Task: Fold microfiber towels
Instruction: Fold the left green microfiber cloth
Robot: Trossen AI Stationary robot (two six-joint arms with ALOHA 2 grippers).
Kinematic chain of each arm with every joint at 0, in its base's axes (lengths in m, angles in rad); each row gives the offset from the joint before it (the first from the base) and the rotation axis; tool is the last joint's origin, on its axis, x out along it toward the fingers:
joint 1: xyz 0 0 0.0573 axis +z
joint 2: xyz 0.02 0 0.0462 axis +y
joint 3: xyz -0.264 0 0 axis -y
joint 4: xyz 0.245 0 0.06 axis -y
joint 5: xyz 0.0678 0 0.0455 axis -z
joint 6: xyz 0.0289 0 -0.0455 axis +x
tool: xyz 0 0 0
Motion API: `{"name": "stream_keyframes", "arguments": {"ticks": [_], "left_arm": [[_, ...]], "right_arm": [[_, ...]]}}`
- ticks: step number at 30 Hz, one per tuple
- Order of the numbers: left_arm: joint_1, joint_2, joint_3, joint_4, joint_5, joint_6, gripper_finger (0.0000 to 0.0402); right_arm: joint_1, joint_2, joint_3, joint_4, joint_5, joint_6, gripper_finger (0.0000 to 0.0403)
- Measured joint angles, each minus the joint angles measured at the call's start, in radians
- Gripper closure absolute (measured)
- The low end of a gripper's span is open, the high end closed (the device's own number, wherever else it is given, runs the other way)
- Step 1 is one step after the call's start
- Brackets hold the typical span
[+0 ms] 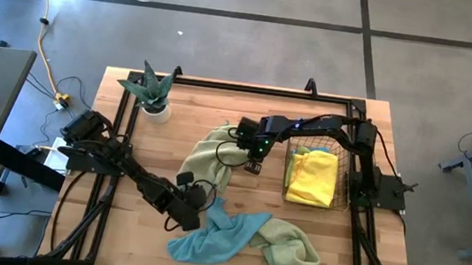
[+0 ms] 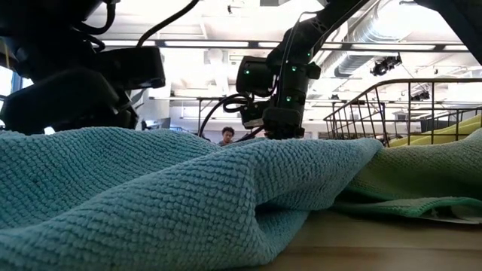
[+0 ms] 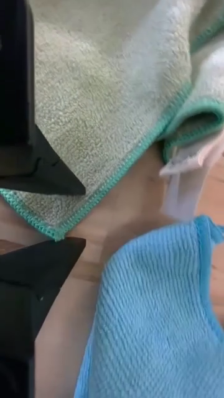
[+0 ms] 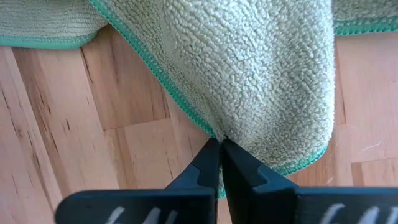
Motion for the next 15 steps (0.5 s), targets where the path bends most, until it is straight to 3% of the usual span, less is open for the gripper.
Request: {"name": "stream_keyframes", "arguments": {"ticks": [15], "left_arm": [[-0.024, 0.001, 0.001, -0.045, -0.029, -0.104, 0.0364]], "right_arm": [[0.000, 0.000, 0.000, 0.000, 0.000, -0.001, 0.0403]]}}
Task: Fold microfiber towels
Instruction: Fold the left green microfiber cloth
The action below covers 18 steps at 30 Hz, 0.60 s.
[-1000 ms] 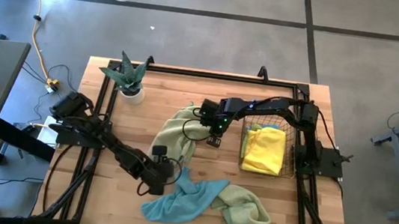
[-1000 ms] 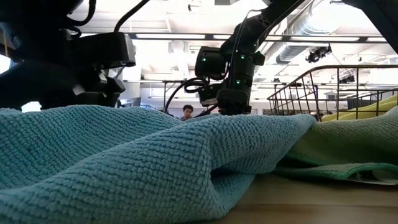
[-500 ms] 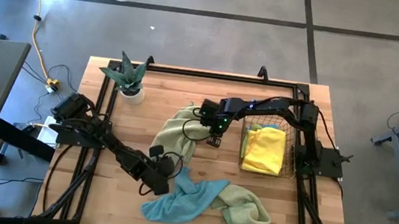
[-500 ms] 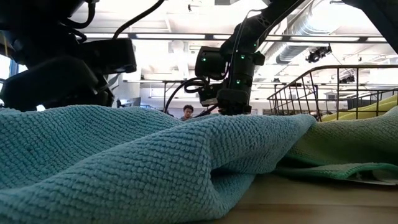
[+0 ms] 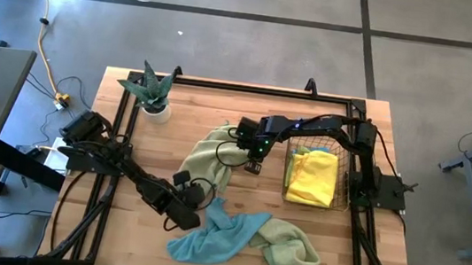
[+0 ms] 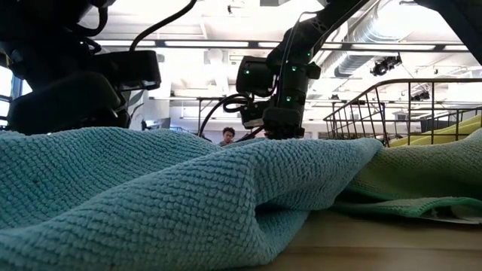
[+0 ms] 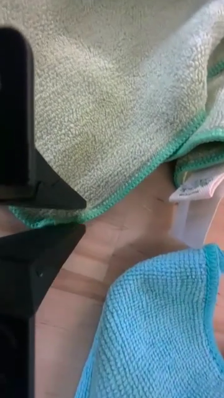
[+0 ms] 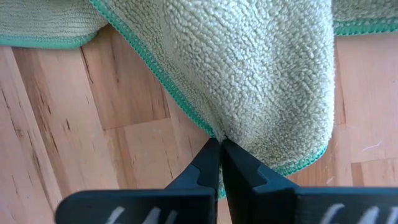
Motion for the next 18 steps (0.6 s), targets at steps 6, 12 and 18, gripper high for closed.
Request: {"name": "stream_keyframes", "arguments": {"ticks": [6, 12, 18], "left_arm": [[0.002, -0.043, 0.006, -0.057, 0.022, 0.021, 0.0395], [0.023, -0.133, 0.026, -0.251, 0.050, 0.006, 0.0399], [0.061, -0.234, 0.029, -0.343, 0.049, 0.002, 0.0400]], "right_arm": [[0.000, -0.001, 0.004, -0.009, 0.000, 0.002, 0.0403], [0.008, -0.007, 0.100, -0.114, 0.022, -0.030, 0.0403], [0.026, -0.008, 0.223, -0.175, 0.028, -0.066, 0.0403]]}}
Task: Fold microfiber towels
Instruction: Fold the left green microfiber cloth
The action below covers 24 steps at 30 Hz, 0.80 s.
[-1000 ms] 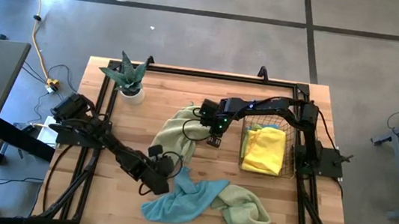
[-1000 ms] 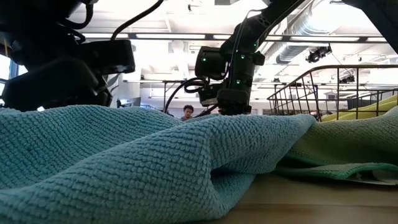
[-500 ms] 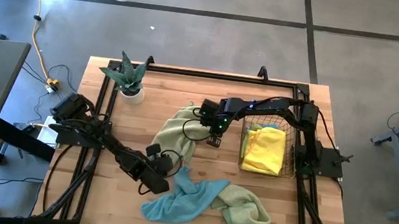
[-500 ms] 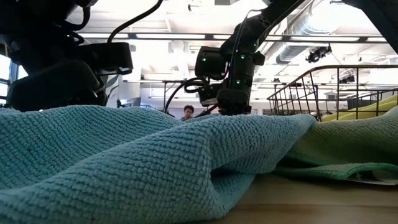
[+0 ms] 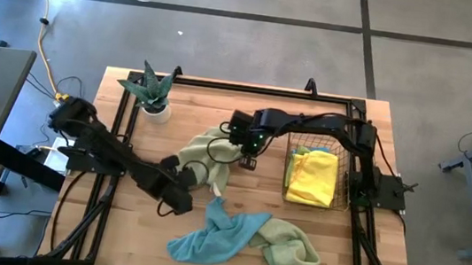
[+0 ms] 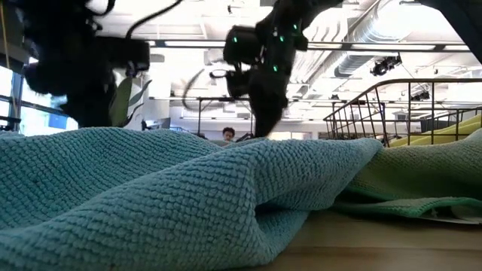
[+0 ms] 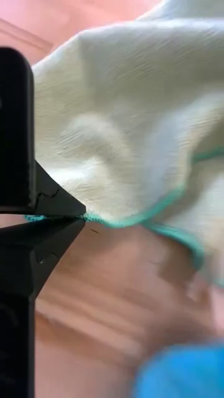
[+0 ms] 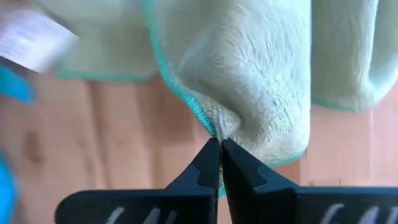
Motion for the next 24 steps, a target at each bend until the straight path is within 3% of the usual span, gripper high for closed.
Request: {"name": "stream_keyframes", "arguments": {"ticks": [6, 14, 18, 24], "left_arm": [[0.044, -0.170, 0.001, -0.069, -0.007, -0.015, 0.0401], [0.107, -0.409, 0.003, -0.104, -0.030, 0.015, 0.0401], [0.147, -0.472, 0.026, -0.093, -0.030, 0.066, 0.0401], [0.220, -0.482, 0.182, -0.092, -0.042, 0.259, 0.0402]], "right_arm": [[0.000, 0.000, 0.161, -0.133, -0.003, -0.004, 0.0403], [0.000, 0.000, 0.355, -0.309, 0.147, -0.022, 0.0403], [0.011, 0.000, 0.446, -0.429, 0.205, -0.023, 0.0403], [0.049, -0.001, 0.625, -0.579, 0.309, -0.048, 0.0403]]}}
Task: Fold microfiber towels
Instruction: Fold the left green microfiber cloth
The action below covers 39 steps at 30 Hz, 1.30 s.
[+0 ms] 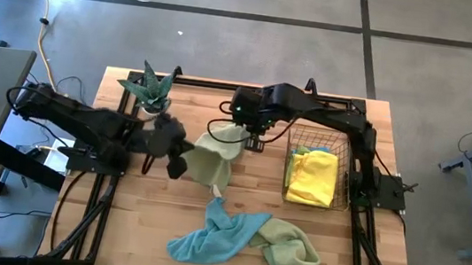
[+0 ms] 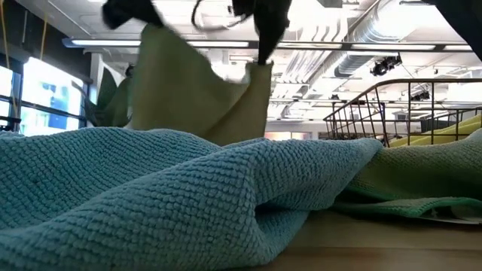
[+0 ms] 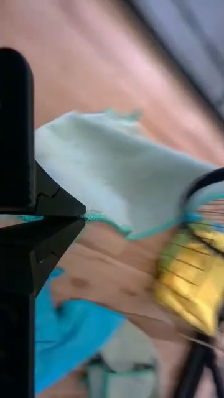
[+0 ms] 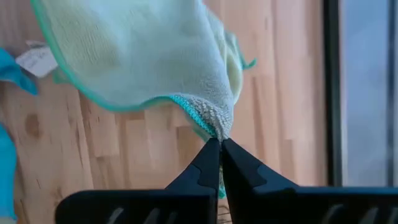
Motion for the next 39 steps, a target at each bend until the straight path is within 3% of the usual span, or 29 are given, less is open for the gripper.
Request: {"name": "stream_keyframes", "arguments": {"ticks": [5, 10, 22, 31, 39], "left_arm": [[0.067, 0.007, 0.089, 0.003, -0.007, 0.152, 0.0401], [0.125, 0.009, 0.121, -0.016, 0.007, 0.189, 0.0401], [0.245, 0.018, 0.277, 0.013, 0.009, 0.367, 0.0401], [0.327, 0.044, 0.377, 0.024, 0.108, 0.443, 0.0401], [0.397, 0.106, 0.409, 0.025, 0.001, 0.475, 0.0401]], "right_arm": [[0.011, -0.001, 0.110, -0.030, 0.047, -0.037, 0.0403], [0.006, -0.041, 0.099, -0.100, 0.203, -0.056, 0.0403], [-0.035, -0.172, 0.096, -0.098, 0.260, -0.118, 0.0403], [-0.066, -0.216, 0.095, 0.000, 0.254, -0.311, 0.0403], [-0.116, -0.229, 0.095, 0.173, 0.349, -0.294, 0.0403]]}}
